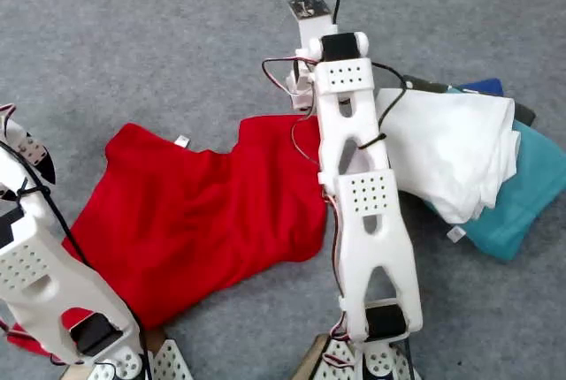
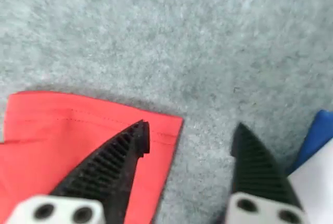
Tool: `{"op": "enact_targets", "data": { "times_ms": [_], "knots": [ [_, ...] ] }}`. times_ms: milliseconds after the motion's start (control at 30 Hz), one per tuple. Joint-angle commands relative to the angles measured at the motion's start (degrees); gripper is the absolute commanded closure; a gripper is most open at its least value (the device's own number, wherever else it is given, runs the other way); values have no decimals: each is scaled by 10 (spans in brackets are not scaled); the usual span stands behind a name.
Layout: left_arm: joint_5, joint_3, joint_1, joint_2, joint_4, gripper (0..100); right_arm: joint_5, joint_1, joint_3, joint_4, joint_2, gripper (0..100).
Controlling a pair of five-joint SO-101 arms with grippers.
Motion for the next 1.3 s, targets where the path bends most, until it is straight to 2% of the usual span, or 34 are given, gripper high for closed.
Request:
{"op": "enact_targets", "data": {
  "times_ms": [0,333,600,700,967,1067,1167,1267],
  "knots": [
    [0,-2,5,-35,4,858,-26,-13,17,-9,-16,702],
    [0,-3,4,-33,4,858,-33,-39,34,-27,46,710],
    [0,-3,4,-33,4,858,-33,-36,34,-18,49,959],
    [0,-3,7,-33,4,858,-33,-33,33,-13,45,969],
    [1,-39,66,-33,4,841,-27,-32,15,6,40,985],
    [59,-52,83,-33,4,773,-29,-5,11,5,42,985],
    [121,-65,109,-32,4,768,-25,26,1,-8,44,985],
    [177,-87,167,-21,-5,766,-18,36,11,-12,58,985]
  ]
}}
